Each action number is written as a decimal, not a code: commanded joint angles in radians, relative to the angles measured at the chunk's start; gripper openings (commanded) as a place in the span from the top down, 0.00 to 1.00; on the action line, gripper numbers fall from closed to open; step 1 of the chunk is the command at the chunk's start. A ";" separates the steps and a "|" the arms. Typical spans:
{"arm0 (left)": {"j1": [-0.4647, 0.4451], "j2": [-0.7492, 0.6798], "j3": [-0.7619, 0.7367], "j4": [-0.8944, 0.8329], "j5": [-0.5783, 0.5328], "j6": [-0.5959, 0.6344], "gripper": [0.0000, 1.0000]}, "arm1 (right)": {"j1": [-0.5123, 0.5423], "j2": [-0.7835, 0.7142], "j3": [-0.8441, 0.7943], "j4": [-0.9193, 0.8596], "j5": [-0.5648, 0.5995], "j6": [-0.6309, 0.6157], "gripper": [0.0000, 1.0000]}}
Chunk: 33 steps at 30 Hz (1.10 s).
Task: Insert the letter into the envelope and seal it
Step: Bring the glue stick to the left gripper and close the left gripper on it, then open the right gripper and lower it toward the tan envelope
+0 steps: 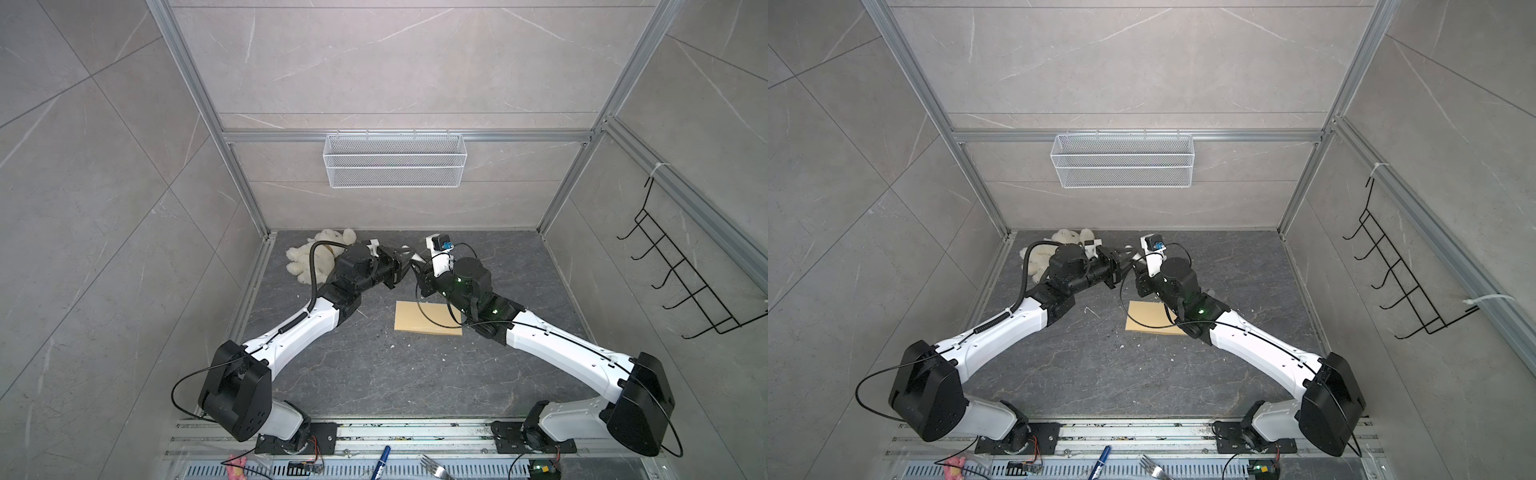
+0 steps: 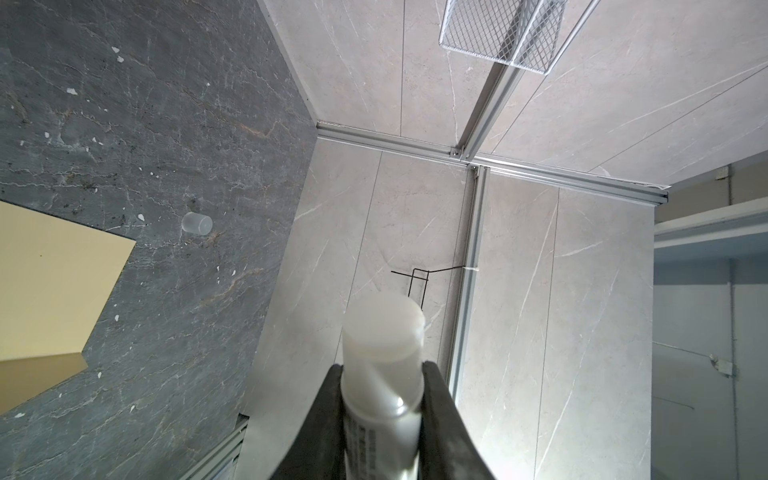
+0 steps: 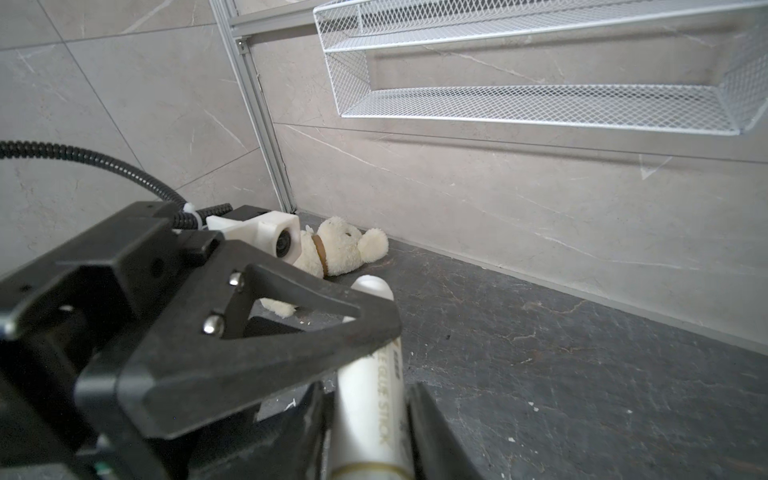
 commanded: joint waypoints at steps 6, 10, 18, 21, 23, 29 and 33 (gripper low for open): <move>-0.001 -0.059 0.054 -0.132 -0.088 0.329 1.00 | 0.009 -0.028 0.090 -0.118 -0.030 0.052 0.35; -0.001 -0.098 0.067 -0.232 -0.153 0.510 1.00 | 0.008 -0.061 0.092 -0.137 0.006 0.086 0.10; -0.001 -0.181 0.091 -0.406 -0.289 0.887 1.00 | 0.005 -0.120 0.087 -0.217 0.087 0.132 0.01; -0.001 -0.218 0.082 -0.434 -0.319 1.002 1.00 | -0.005 -0.123 0.086 -0.279 0.099 0.173 0.01; -0.001 -0.246 0.068 -0.442 -0.331 1.070 1.00 | -0.016 -0.118 0.086 -0.326 0.104 0.209 0.01; -0.001 -0.317 0.006 -0.433 -0.340 1.203 1.00 | -0.060 -0.104 0.058 -0.446 0.107 0.353 0.01; -0.001 -0.318 -0.010 -0.420 -0.317 1.263 1.00 | -0.084 -0.130 0.007 -0.479 0.110 0.440 0.01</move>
